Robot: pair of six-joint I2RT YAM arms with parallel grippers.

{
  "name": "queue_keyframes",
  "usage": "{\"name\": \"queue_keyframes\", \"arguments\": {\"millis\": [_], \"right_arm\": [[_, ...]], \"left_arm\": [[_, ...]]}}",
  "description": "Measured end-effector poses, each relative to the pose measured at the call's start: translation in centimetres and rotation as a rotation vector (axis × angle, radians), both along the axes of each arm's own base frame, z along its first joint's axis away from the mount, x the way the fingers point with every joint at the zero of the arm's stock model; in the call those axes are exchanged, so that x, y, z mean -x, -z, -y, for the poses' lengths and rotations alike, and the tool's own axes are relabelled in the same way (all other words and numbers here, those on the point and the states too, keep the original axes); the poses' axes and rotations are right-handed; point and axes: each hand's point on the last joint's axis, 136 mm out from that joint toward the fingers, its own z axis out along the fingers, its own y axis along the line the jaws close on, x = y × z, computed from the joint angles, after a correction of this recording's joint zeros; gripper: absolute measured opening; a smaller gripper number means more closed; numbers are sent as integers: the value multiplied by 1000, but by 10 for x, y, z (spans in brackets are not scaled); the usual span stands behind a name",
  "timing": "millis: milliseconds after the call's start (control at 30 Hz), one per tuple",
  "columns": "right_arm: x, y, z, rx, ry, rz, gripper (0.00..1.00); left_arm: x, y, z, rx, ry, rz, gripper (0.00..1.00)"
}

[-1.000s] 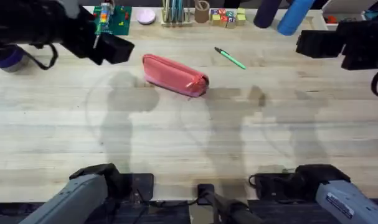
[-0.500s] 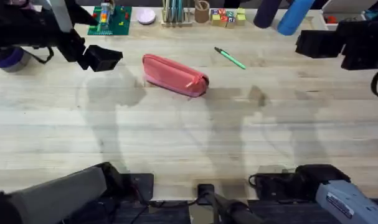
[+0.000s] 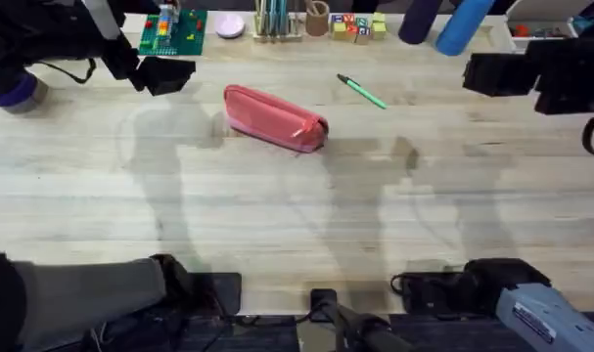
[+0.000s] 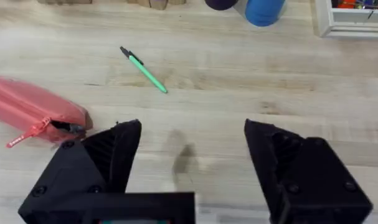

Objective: Unzip the bag, pick up the pens from the table one at a time and place them inside, then zip the bag closed.

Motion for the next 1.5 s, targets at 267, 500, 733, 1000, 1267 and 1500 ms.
{"name": "queue_keyframes", "arguments": {"millis": [267,500,733,1000,1267,1500], "right_arm": [[0,0,0,0,0,0,996],[0,0,0,0,0,0,996],[0,0,0,0,0,0,996],[0,0,0,6,-5,0,996],[0,0,0,12,-9,0,995],[0,0,0,13,-10,1,996]], "left_arm": [[-5,21,14,39,58,-46,990],[-4,45,36,54,133,-108,991],[7,73,45,68,181,-209,991],[14,82,48,46,241,-210,993],[8,101,57,73,297,-206,990],[7,104,70,89,340,-197,991]]}}
